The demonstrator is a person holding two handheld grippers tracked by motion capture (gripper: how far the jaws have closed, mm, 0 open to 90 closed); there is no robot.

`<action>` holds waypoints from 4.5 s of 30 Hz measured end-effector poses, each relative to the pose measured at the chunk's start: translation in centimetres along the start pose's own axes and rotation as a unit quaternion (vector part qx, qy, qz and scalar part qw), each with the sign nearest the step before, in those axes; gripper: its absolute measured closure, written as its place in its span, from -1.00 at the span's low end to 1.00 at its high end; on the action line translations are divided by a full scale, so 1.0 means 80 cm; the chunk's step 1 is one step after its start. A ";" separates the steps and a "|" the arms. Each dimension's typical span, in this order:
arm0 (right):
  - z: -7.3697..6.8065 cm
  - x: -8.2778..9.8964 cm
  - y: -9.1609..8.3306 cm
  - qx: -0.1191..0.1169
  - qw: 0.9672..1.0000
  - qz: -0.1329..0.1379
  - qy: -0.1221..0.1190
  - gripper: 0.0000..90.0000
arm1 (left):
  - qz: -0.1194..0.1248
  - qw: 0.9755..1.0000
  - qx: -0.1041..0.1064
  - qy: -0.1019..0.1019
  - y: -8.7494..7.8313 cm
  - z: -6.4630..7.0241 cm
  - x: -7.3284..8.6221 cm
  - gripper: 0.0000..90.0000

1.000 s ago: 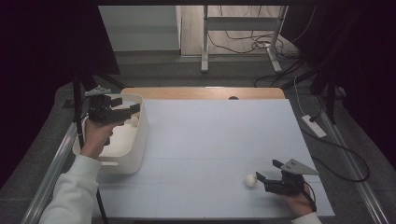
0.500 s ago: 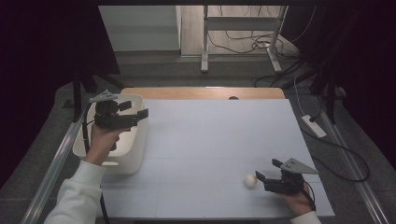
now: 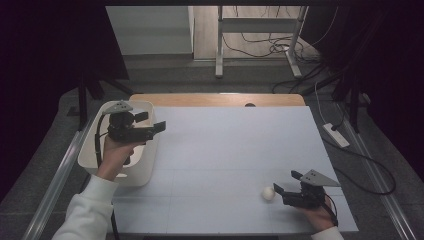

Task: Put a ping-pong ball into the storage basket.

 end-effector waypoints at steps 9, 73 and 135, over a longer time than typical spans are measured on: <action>0.000 0.000 -0.001 0.001 1.000 0.000 -0.001 -0.66 | 0.000 1.000 0.021 0.010 0.008 0.023 0.000 -0.67; 0.001 0.002 -0.004 0.001 1.000 0.001 0.004 -0.66 | -0.063 0.992 0.097 0.043 0.082 0.097 0.036 -0.66; 0.001 0.002 -0.004 0.000 1.000 0.001 0.004 -0.66 | -0.117 0.982 0.132 0.065 0.146 0.145 0.079 -0.67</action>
Point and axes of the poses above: each handheld gripper's, and its own axes: y roughly forward along the jaws, x roughly out of its underside, z roughly to its right, the point moved 10 cm from there along y, roughly forward along the jaws, and after that the axes turned 5 degrees about x, right-handed, at the moved point
